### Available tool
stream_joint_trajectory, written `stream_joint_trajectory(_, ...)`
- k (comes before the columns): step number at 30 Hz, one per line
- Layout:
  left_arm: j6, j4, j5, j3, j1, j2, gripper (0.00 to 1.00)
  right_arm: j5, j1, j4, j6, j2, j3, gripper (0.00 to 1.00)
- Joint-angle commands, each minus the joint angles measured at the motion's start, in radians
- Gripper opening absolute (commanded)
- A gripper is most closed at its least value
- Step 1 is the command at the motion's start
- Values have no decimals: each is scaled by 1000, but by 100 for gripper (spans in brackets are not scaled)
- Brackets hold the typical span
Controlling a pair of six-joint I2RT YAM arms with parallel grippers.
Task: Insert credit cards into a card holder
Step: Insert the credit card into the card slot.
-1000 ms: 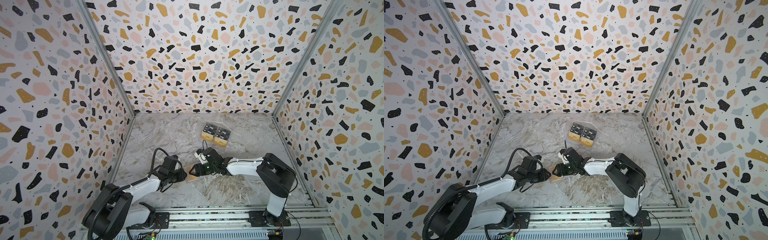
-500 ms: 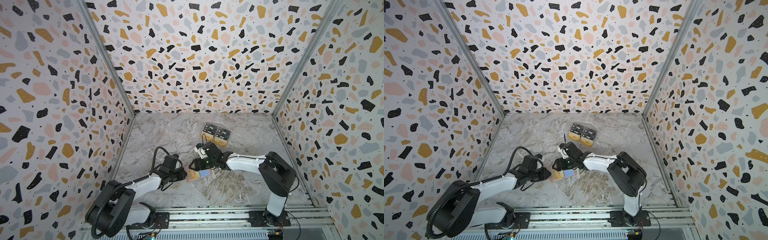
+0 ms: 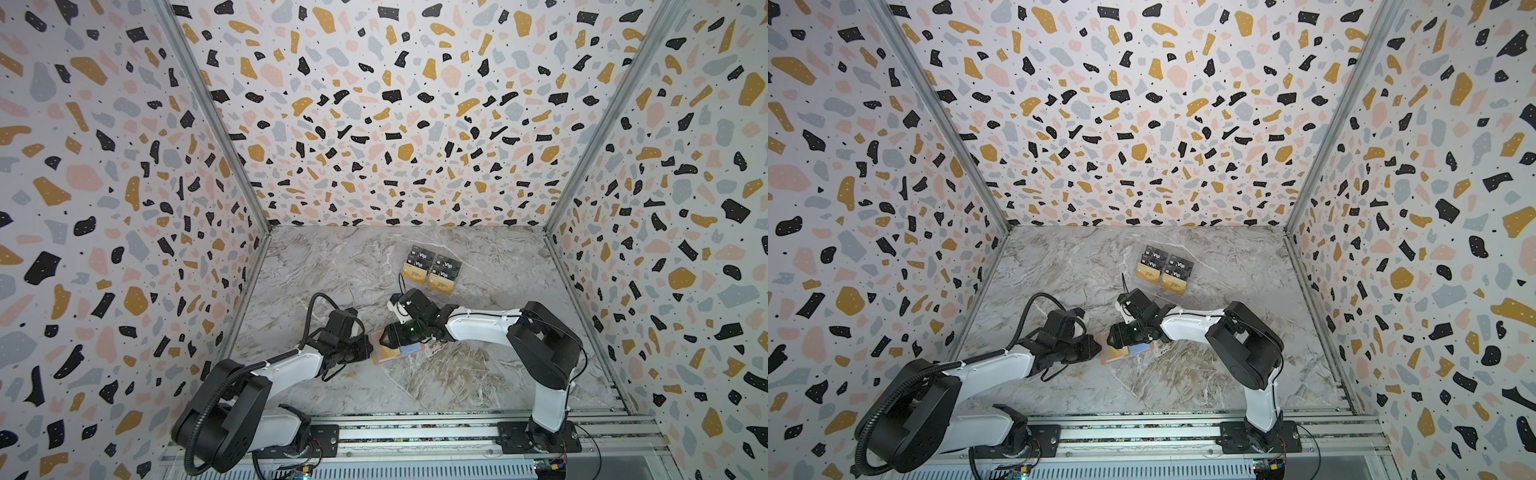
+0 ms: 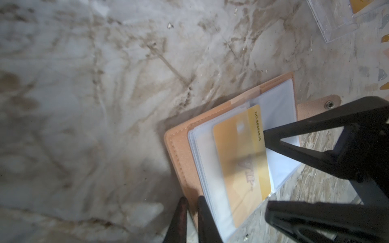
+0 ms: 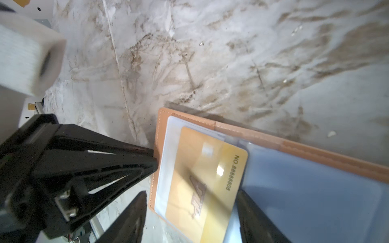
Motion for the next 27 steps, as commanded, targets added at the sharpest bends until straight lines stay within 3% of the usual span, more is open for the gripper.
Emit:
stream_joint_trajectory(1, 17, -11, 11, 11, 4, 14, 12, -2, 10, -49, -1, 10, 24, 68)
stream_joint_trajectory(15, -6, 52, 46, -7, 5, 23, 7, -77, 10, 138, 170, -41, -70, 69)
stream_joint_trajectory(20, -7, 47, 39, -8, 5, 20, 6, -70, 9, 249, 249, -74, -146, 69)
stream_joint_trajectory(27, 6, 16, 30, 9, 5, 21, 6, -36, 11, 253, 258, -125, -171, 69)
